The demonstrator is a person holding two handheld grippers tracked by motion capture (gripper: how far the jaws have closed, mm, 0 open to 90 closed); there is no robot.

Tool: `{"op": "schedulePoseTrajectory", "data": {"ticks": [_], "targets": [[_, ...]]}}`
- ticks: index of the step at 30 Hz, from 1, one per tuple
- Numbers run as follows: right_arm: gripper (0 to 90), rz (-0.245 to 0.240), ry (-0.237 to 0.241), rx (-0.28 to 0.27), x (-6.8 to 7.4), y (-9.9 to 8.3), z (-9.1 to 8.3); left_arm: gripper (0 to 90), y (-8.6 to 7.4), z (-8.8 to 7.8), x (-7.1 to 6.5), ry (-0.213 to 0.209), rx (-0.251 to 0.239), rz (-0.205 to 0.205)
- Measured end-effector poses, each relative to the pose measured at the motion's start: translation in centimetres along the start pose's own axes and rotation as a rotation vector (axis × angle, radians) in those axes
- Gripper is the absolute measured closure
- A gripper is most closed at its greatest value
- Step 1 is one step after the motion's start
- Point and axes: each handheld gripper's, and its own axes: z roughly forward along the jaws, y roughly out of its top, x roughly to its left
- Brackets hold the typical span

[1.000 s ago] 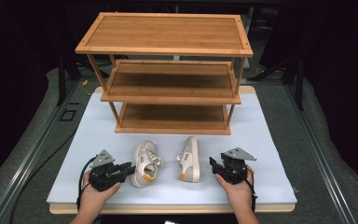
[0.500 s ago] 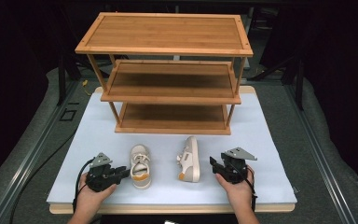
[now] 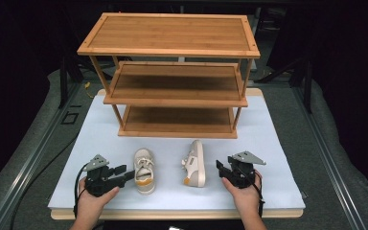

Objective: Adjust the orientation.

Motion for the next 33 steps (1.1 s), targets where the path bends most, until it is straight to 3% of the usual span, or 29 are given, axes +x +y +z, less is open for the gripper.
{"op": "schedulePoseTrajectory", "data": {"ticks": [5, 8, 11, 13, 14, 17, 21, 24, 25, 33], "targets": [[49.3, -0.017, -0.005, -0.014, 0.3, 0.1, -0.2, 45.6, 0.1, 0.5, -0.3, -0.019, 0.007, 0.001], [49.4, -0.021, -0.01, -0.026, 0.4, 0.1, -0.2, 45.8, -0.1, 1.3, -0.5, -0.02, 0.036, 0.015], [55.2, -0.052, -0.014, -0.042, 1.0, 0.3, -0.6, 51.7, -0.1, 1.7, -0.6, -0.024, 0.044, 0.013], [62.6, -0.076, -0.004, -0.043, 1.4, 0.5, -0.8, 53.8, 0.0, 1.8, -0.6, -0.009, 0.049, 0.028], [68.5, -0.083, 0.038, -0.049, 1.9, 0.5, -1.0, 55.1, 0.0, 1.8, -0.6, -0.012, 0.049, 0.025], [69.9, -0.086, 0.059, -0.047, 2.3, 0.6, -1.0, 56.2, 0.0, 1.9, -0.5, -0.015, 0.047, 0.016], [70.2, -0.174, 0.079, -0.094, 4.4, 1.0, -1.7, 58.0, 0.1, 2.1, -0.5, -0.008, 0.046, 0.023], [71.0, -0.201, 0.102, -0.077, 5.3, 0.9, -1.4, 58.8, 0.2, 2.3, -0.4, -0.005, 0.044, 0.027], [72.6, -0.225, 0.106, -0.045, 5.9, 0.7, -0.8, 59.4, 0.2, 2.3, -0.4, -0.006, 0.044, 0.024], [73.3, -0.228, 0.098, -0.03, 5.7, 0.6, -0.6, 60.2, 0.2, 2.4, -0.3, -0.008, 0.034, 0.024]]}}
